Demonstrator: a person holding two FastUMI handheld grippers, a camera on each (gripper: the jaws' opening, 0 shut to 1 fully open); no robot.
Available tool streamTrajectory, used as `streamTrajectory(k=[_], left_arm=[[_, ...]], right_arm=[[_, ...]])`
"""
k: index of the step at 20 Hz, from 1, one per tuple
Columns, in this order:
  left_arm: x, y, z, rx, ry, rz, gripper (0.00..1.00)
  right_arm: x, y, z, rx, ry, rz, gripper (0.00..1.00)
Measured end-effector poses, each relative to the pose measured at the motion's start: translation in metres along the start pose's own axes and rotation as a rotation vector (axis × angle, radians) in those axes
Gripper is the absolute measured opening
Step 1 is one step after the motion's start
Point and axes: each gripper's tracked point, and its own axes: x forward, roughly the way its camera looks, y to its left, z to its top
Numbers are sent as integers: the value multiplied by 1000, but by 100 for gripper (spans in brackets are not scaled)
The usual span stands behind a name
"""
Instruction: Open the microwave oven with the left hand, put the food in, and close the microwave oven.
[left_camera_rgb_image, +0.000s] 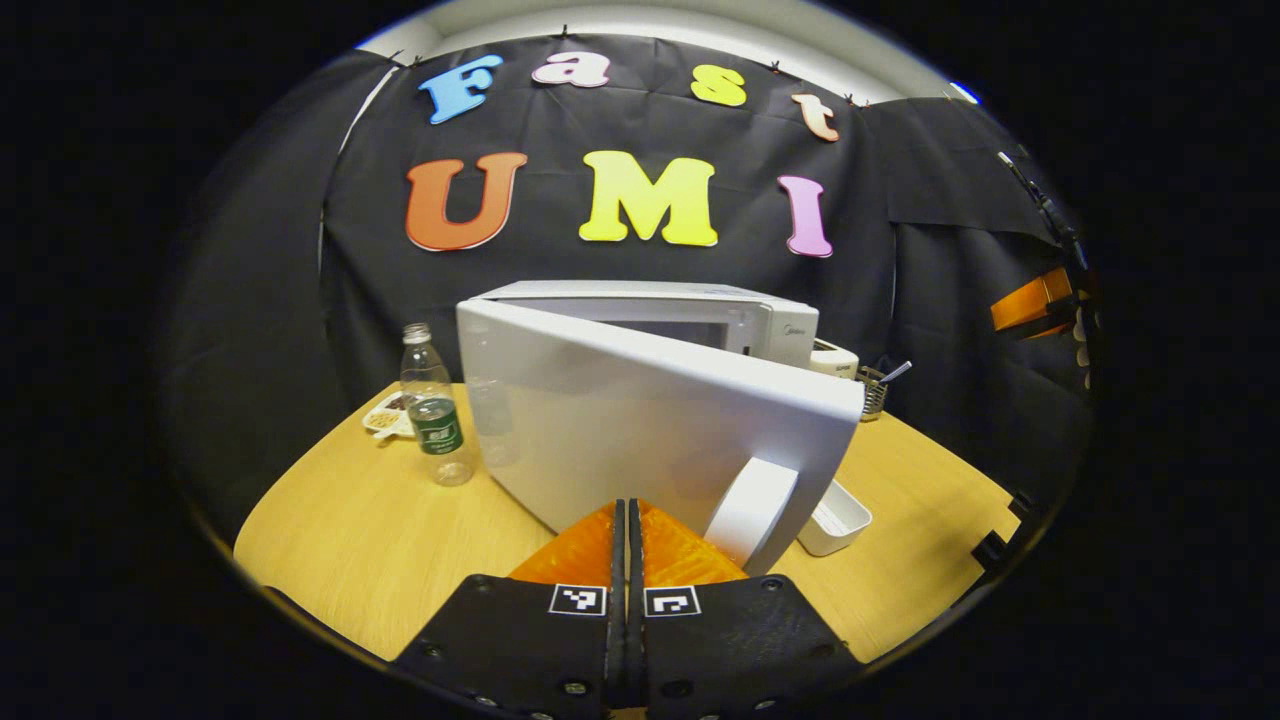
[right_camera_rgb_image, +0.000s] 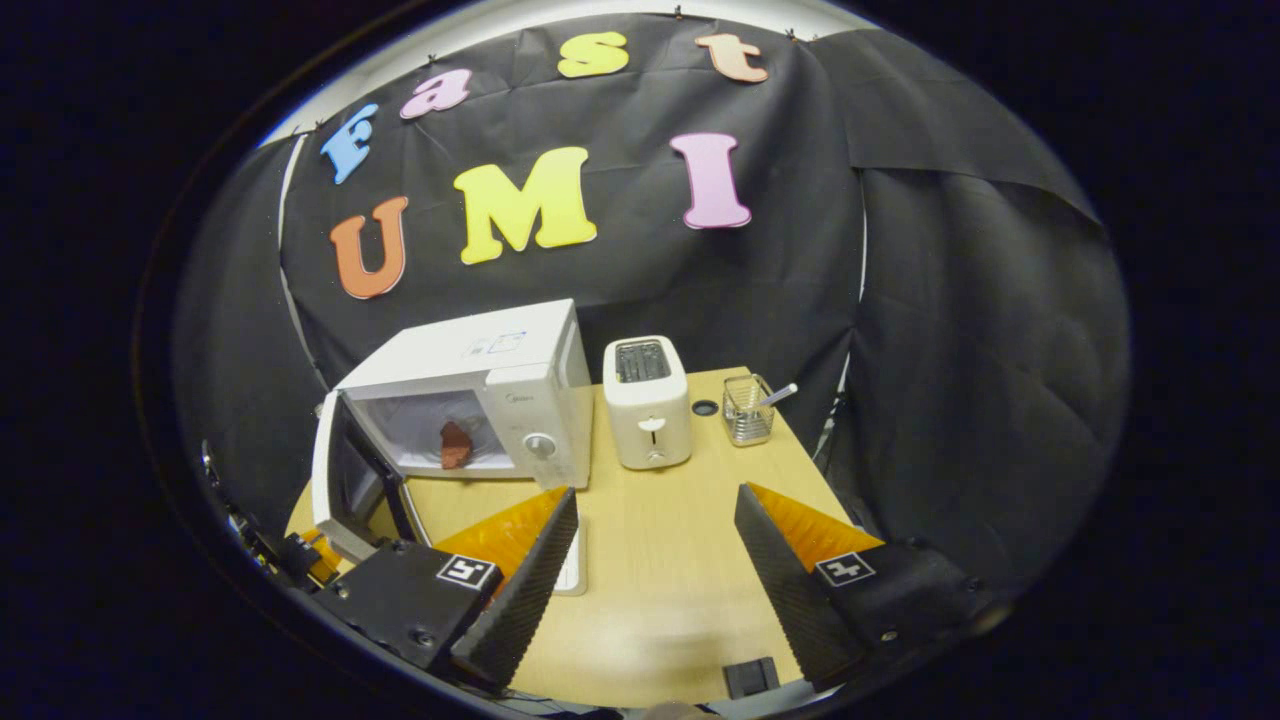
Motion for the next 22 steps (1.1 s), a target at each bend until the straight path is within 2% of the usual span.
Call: streamTrajectory(k=[6, 7, 8, 14, 22], left_arm=[[54, -44, 30, 13, -45, -108, 0], [63, -48, 35, 12, -49, -120, 0], [72, -51, 40, 13, -58, -125, 0], [107, -66, 58, -4, -71, -142, 0], [148, -76, 61, -55, -44, -125, 0]], right_arm=[[-7, -15, 7, 27, -20, -37, 100], [-9, -18, 8, 31, -21, -48, 91], [-10, -23, 8, 37, -21, -59, 100], [-5, -41, 9, 64, -13, -111, 100], [0, -49, 13, 63, 0, -125, 100]])
